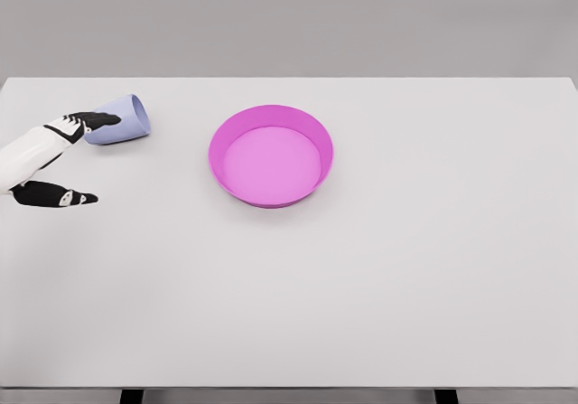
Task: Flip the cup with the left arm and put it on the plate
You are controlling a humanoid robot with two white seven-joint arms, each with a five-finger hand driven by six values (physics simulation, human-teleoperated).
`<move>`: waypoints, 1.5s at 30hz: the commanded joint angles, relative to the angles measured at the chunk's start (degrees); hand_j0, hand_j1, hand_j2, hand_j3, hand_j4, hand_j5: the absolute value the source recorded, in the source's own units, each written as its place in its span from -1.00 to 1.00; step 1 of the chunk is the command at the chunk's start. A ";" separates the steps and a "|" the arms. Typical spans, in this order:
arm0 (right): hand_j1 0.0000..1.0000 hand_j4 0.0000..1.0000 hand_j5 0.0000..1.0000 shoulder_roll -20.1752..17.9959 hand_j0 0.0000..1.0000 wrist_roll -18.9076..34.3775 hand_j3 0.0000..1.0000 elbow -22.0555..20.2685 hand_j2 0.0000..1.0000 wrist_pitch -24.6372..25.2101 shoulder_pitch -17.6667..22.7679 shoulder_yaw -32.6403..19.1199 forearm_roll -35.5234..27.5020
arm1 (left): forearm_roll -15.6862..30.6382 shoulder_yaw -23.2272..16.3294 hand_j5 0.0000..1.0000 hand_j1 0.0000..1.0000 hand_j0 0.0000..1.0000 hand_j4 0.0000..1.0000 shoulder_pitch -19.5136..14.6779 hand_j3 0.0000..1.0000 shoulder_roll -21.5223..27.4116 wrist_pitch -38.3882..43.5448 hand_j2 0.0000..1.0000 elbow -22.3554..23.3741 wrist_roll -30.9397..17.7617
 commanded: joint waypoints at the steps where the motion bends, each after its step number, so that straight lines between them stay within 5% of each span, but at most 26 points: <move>1: 1.00 1.00 1.00 0.00 1.00 0.01 1.00 -0.07 1.00 0.00 0.00 -0.22 -0.39 | 0.27 0.03 1.00 1.00 1.00 1.00 0.00 1.00 0.24 0.11 1.00 0.14 0.00; 11: 1.00 1.00 1.00 0.00 1.00 0.01 1.00 0.19 1.00 0.09 0.00 0.05 -0.31 | 0.27 0.82 1.00 1.00 1.00 1.00 0.79 1.00 0.24 0.11 1.00 1.10 -0.44; 14: 1.00 1.00 1.00 0.00 1.00 0.01 1.00 0.19 1.00 0.00 0.00 0.05 -0.31 | 0.71 0.82 1.00 1.00 1.00 1.00 0.70 1.00 -0.29 0.11 1.00 1.02 -10.02; 24: 1.00 1.00 1.00 0.00 1.00 0.01 1.00 0.19 1.00 0.00 0.00 0.05 -0.31 | 1.76 -0.06 1.00 1.00 1.00 1.00 -0.70 1.00 -0.11 0.11 1.00 0.84 -10.39; 27: 1.00 1.00 1.00 0.00 1.00 0.01 1.00 0.19 1.00 0.00 0.00 0.05 -0.31 | 5.36 -0.50 1.00 1.00 1.00 1.00 -0.70 1.00 -0.11 0.11 1.00 0.75 -10.39; 34: 1.00 1.00 1.00 0.00 1.00 0.01 1.00 0.19 1.00 0.00 0.00 0.05 -0.31 | 4.40 -6.21 1.00 1.00 1.00 1.00 -8.17 1.00 -3.01 20.78 1.00 0.66 -10.39; 37: 1.00 1.00 1.00 0.00 1.00 0.01 1.00 0.19 1.00 0.00 0.00 0.05 -0.31 | -3.15 -7.35 1.00 1.00 1.00 1.00 -11.34 1.00 -4.77 32.38 1.00 0.40 -10.39; 41: 1.00 1.00 1.00 0.00 1.00 0.01 1.00 0.19 1.00 0.00 0.00 0.05 -0.31 | -4.83 -7.35 1.00 1.00 1.00 1.00 -13.01 1.00 -4.77 38.18 1.00 0.14 -10.39; 45: 1.00 1.00 1.00 0.00 1.00 0.01 1.00 0.19 1.00 0.09 0.00 0.05 -0.31 | -13.00 -9.46 1.00 1.00 1.00 1.00 -15.56 1.00 -5.56 46.19 1.00 -1.27 -10.39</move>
